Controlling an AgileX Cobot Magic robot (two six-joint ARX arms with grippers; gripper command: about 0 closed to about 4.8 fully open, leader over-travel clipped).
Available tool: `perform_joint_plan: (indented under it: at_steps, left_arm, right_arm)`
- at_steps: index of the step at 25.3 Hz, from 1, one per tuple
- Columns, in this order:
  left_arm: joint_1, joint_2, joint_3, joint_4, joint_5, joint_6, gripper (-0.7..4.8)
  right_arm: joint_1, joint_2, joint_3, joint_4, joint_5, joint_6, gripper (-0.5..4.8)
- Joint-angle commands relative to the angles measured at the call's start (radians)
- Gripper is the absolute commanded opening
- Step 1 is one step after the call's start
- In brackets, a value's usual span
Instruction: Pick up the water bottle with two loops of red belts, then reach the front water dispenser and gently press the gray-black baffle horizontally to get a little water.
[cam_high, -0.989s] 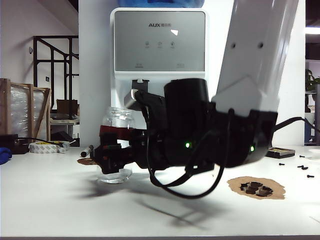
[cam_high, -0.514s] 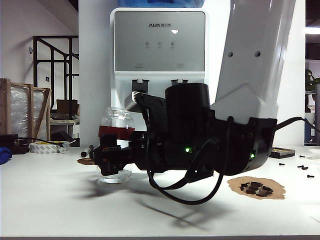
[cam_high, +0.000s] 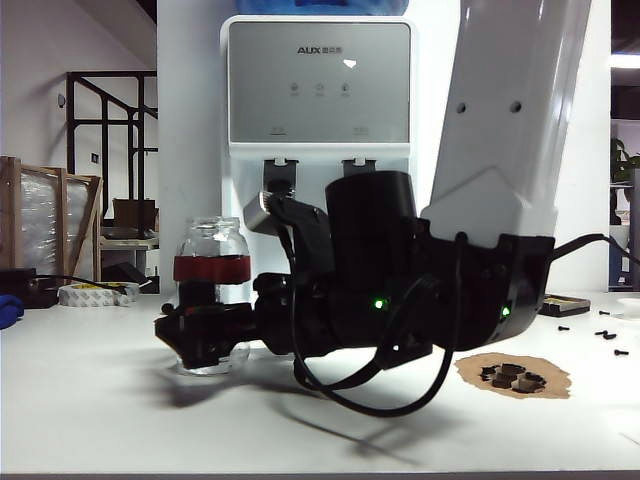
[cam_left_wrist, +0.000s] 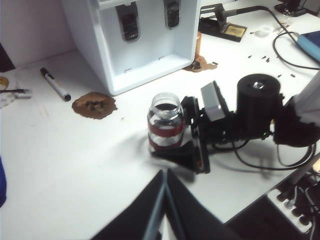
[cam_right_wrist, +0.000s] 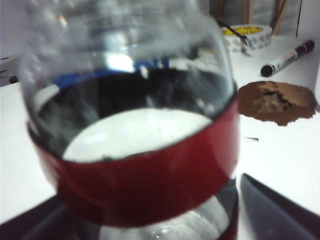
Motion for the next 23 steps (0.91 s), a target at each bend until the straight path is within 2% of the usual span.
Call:
perform_joint_plan:
  at_steps: [1,8,16,17,18,19,21,23]
  left_arm:
    - [-0.001,0.002,-0.014,0.019,-0.060,0.003,-0.01]
    - [-0.001,0.002,-0.019,0.082,-0.149,0.003,-0.01]
    - [-0.001,0.003,-0.027,0.133,-0.224,0.003,-0.01]
    - [-0.002,0.003,-0.032,0.137,-0.239,0.003,-0.01]
    - [-0.001,0.003,-0.036,0.140,-0.243,0.003,-0.01]
    - [-0.001,0.003,-0.046,0.145,-0.256,0.003,-0.01]
    - [-0.001,0.003,-0.058,0.153,-0.285,0.003,-0.01]
    - [-0.002,0.003,-0.069,0.171,-0.310,0.003,-0.01]
  right_arm:
    - [0.001,-0.024,0.002,-0.017,-0.002,0.001,4.79]
    - [0.001,-0.076,-0.005,-0.123,0.000,-0.040,4.79]
    - [0.001,-0.258,-0.184,-0.117,0.036,-0.125,4.79]
    - [0.001,-0.275,-0.202,-0.118,0.042,-0.131,4.52]
    - [0.001,-0.295,-0.224,-0.118,0.042,-0.143,3.68]
    - [0.001,-0.324,-0.257,-0.117,0.042,-0.171,2.57]
    - [0.001,-0.373,-0.305,-0.118,0.046,-0.202,1.12]
    - [0.000,-0.395,-0.320,-0.119,0.053,-0.209,0.30]
